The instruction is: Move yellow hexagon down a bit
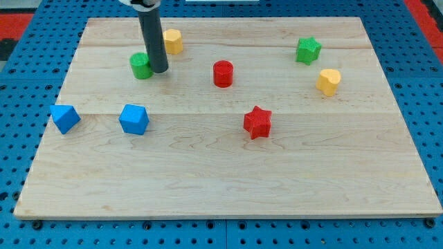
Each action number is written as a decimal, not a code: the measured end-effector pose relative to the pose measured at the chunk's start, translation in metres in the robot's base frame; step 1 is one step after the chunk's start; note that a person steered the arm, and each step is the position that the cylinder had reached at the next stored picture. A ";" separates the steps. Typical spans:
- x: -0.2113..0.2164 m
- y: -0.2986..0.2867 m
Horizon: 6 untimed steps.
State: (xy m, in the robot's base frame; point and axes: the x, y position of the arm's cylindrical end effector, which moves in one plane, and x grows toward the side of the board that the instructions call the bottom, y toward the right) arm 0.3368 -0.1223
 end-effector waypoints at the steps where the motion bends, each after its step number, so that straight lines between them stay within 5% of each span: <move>1: -0.025 -0.005; 4: -0.106 0.002; 6: -0.079 0.019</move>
